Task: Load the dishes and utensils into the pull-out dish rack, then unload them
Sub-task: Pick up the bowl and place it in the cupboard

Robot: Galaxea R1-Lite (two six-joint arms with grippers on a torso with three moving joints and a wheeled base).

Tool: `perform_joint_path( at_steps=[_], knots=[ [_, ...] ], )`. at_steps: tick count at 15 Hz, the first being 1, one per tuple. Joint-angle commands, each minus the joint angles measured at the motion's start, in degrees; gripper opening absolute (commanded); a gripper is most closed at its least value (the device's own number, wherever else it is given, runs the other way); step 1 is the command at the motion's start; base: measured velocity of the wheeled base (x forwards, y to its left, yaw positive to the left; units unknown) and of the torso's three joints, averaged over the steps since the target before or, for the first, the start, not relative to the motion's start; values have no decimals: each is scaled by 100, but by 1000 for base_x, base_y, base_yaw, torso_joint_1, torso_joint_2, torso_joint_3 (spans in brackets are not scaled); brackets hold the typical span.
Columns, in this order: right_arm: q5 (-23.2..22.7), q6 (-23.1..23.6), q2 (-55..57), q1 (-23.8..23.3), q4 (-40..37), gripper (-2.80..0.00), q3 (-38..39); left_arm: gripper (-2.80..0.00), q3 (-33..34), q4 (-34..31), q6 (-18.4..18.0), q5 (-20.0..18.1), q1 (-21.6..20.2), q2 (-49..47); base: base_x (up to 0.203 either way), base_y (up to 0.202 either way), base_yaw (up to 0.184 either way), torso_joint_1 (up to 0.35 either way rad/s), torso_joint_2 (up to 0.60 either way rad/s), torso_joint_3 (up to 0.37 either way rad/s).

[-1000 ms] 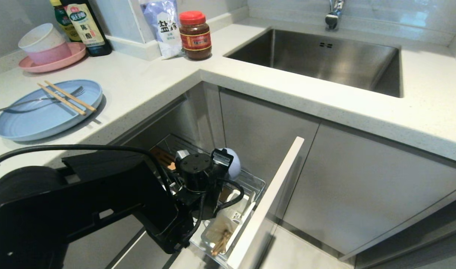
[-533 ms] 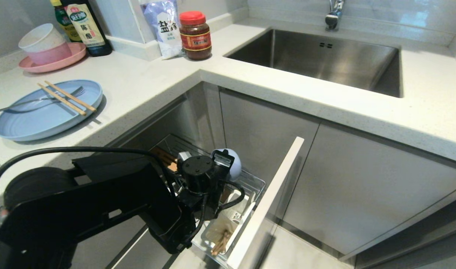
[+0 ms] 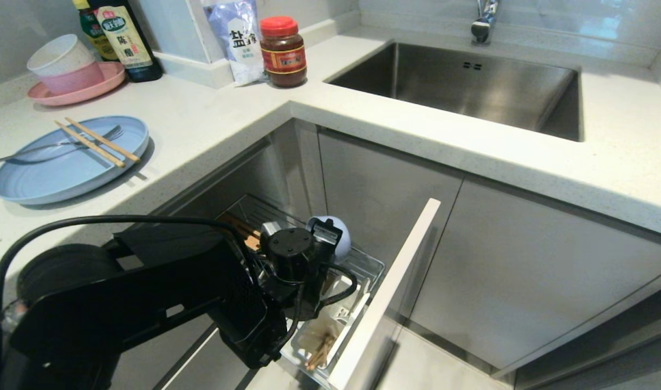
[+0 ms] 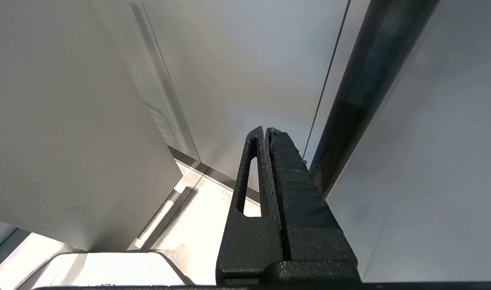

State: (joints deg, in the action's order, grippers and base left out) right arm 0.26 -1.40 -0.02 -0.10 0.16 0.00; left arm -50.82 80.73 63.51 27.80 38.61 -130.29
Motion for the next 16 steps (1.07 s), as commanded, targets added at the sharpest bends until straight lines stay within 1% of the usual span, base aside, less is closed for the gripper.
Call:
perform_joint_path(
  at_steps=[1, 3, 5, 8, 9, 16],
  knots=[
    [0, 0, -24, 1, 2, -280, 9, -280, -7, 31, 39, 24, -3, -61, 0, 0, 0, 0, 0, 0],
    [0, 0, -24, 1, 2, -280, 9, -280, -7, 31, 58, 24, -2, -93, 0, 0, 0, 0, 0, 0],
    [0, 0, -24, 1, 2, -280, 9, -280, -7, 13, 162, 24, -2, -102, 0, 0, 0, 0, 0, 0],
    [0, 0, -24, 1, 2, -280, 9, -280, -7, 13, 162, 15, -2, -92, 0, 0, 0, 0, 0, 0],
    [0, 0, -18, 1, 2, -280, 9, 0, -7, 13, 162, 15, -2, -84, 0, 0, 0, 0, 0, 0],
    [0, 0, -24, 1, 2, -280, 9, 0, -4, -4, 127, 68, 50, 31, 0, 0, 0, 0, 0, 0]
  ],
)
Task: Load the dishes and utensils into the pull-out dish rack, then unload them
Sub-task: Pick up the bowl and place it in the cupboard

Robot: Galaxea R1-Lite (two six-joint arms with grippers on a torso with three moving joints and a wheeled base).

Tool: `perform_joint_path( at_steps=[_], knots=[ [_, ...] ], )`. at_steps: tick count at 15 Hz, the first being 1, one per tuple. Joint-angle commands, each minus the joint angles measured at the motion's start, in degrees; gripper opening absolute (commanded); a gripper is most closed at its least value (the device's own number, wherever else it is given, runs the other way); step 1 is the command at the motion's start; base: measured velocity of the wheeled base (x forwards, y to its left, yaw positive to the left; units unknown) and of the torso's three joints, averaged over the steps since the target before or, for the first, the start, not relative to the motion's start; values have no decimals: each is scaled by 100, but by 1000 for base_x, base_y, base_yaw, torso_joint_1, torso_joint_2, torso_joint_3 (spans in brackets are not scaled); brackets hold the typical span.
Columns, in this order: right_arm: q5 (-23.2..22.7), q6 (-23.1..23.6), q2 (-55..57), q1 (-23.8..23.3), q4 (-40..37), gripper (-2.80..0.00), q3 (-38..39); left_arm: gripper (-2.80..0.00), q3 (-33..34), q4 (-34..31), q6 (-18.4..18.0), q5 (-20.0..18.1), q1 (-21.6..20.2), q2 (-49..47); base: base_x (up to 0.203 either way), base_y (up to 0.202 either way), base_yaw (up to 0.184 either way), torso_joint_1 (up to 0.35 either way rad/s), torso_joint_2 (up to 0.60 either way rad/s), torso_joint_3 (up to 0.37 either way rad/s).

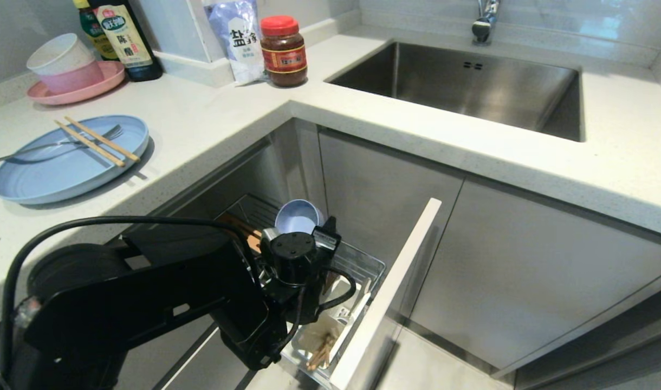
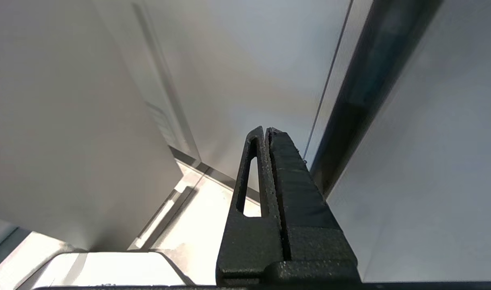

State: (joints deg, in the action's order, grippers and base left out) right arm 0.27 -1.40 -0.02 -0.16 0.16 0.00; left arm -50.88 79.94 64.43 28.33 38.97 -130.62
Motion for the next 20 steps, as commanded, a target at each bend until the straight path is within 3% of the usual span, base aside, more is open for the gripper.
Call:
perform_joint_path(
  at_steps=[1, 7, 11, 13, 18, 20],
  knots=[
    [0, 0, -24, 7, 2, -280, 9, 0, 8, 74, 35, 23, 22, 115, 0, 0, 0, 0, 0, 0],
    [0, 0, -24, 7, 2, -280, 9, 0, 13, -273, 26, 63, 115, 434, 0, 0, 0, 0, 0, 0],
    [0, 0, -24, 7, 2, -280, 9, 0, -232, -2167, -229, 24, 339, 1124, 0, 0, 0, 0, 0, 0],
    [0, 0, -24, 7, 2, -280, 9, 0, -397, -2756, -344, 18, 418, 1396, 0, 0, 0, 0, 0, 0],
    [0, 0, -21, 7, 2, -280, 9, 0, -467, -3410, -2048, 65, 439, 1863, 0, 0, 0, 0, 0, 0],
    [0, 0, -24, 7, 2, -280, 9, 0, -611, -4444, -2264, 72, 442, 2172, 0, 0, 0, 0, 0, 0]
  ],
)
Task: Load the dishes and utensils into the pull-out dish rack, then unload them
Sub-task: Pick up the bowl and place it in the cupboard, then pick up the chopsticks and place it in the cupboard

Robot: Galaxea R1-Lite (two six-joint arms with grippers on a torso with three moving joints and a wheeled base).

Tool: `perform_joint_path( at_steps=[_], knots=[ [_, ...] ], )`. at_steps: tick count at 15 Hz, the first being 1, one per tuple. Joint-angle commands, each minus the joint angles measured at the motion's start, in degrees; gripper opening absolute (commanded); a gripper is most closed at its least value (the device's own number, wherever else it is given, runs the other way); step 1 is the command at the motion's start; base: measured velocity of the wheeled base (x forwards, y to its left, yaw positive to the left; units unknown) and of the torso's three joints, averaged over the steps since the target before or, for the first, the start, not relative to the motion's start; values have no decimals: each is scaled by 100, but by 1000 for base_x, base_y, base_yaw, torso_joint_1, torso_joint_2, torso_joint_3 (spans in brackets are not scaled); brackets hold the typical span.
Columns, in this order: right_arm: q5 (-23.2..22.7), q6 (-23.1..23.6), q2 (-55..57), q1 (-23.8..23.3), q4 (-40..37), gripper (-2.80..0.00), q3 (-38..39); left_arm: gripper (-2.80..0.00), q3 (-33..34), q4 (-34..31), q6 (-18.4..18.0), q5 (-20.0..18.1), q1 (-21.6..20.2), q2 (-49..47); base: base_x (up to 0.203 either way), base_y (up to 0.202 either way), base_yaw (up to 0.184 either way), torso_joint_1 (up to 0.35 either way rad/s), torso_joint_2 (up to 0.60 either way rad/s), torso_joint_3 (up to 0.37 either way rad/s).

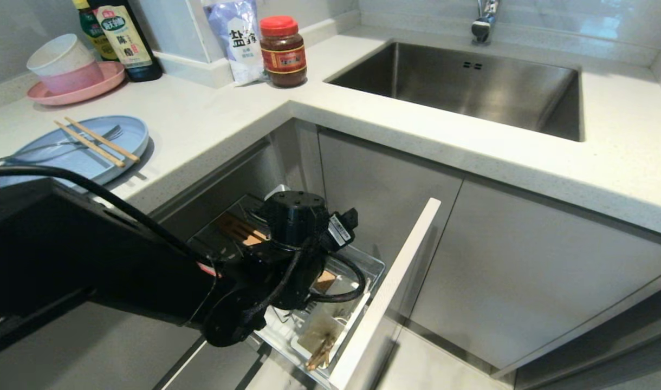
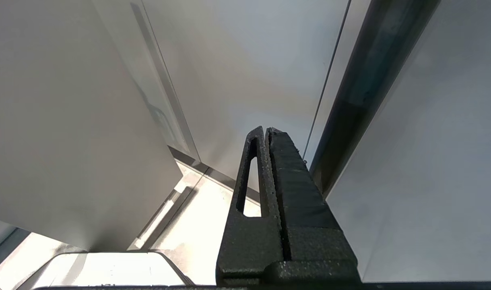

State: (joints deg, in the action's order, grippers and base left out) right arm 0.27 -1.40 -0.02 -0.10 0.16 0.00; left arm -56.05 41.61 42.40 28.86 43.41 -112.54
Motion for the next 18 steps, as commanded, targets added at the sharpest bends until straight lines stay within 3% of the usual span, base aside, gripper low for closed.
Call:
perform_joint_path(
  at_steps=[1, 6, 13, 16, 18],
  knots=[
    [0, 0, -24, 1, 2, -280, 9, -280, -155, -1015, -86, 17, 3, 511, 0, 0, 0, 0, 0, 0],
    [0, 0, -22, 1, 2, -280, 9, -280, -323, -1857, -314, -11, 44, 1401, 0, 0, 0, 0, 0, 0],
    [0, 0, -24, 1, 2, -280, 9, -280, -681, -2992, -1047, 7, 53, 2681, 0, 0, 0, 0, 0, 0],
    [0, 0, -24, 1, 2, -280, 9, -280, -877, -3932, -2069, 249, 32, 3285, 0, 0, 0, 0, 0, 0],
    [0, 0, -24, 1, 2, -280, 9, -280, -1259, -4579, -2228, 446, -60, 3574, 0, 0, 0, 0, 0, 0]
  ],
)
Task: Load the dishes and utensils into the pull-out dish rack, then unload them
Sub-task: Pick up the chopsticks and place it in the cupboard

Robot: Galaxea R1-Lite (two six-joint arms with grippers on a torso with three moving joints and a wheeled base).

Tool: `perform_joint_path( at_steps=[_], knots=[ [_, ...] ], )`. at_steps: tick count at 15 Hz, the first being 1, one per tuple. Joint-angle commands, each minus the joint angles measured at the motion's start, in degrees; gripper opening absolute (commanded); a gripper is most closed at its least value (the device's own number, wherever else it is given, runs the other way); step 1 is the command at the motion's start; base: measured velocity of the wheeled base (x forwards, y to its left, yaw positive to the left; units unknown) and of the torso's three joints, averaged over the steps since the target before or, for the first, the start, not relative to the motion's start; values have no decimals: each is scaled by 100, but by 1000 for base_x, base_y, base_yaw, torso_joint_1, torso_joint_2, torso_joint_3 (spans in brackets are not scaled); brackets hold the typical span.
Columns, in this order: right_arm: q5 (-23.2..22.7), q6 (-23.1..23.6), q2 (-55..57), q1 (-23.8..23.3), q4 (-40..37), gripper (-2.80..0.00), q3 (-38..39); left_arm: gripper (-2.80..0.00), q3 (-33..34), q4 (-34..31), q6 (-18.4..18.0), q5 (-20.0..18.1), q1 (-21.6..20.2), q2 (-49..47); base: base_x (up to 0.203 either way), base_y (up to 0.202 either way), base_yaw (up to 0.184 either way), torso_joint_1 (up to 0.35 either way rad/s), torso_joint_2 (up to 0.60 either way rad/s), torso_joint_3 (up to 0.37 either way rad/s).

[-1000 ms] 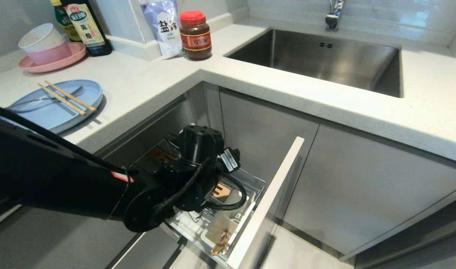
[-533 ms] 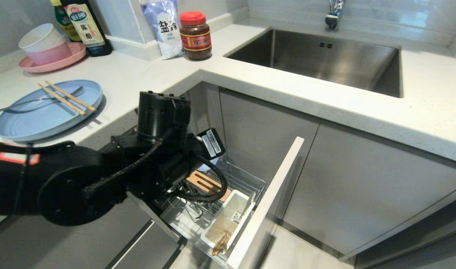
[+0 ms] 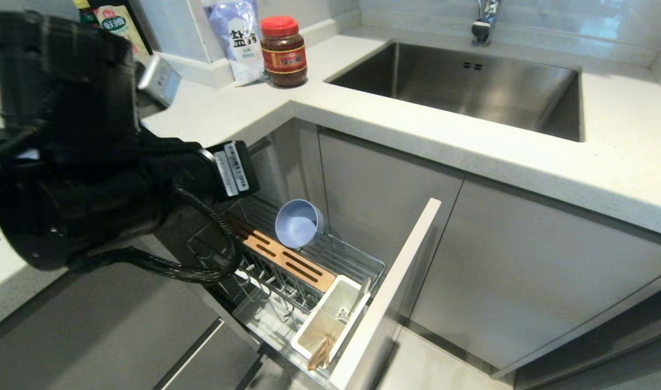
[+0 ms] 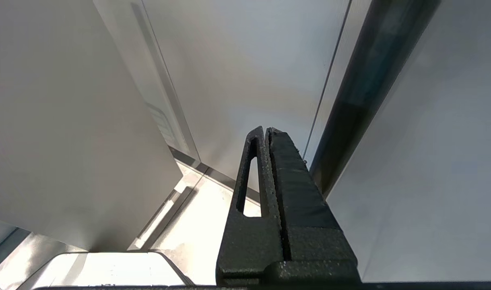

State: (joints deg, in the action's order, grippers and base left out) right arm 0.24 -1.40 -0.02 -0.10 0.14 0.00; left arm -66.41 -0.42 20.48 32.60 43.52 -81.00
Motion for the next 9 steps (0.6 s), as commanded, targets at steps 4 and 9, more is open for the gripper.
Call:
perform_joint_path(
  at_steps=[4, 9],
  knots=[
    [2, 0, -21, 1, 4, -280, 9, -280, -867, -1231, 2, 39, -693, 921, 0, 0, 0, 0, 0, 0],
    [2, 0, -24, 1, 4, -280, 9, -280, -1829, -2340, 443, -268, -1674, 948, 0, 0, 0, 0, 0, 0]
  ],
)
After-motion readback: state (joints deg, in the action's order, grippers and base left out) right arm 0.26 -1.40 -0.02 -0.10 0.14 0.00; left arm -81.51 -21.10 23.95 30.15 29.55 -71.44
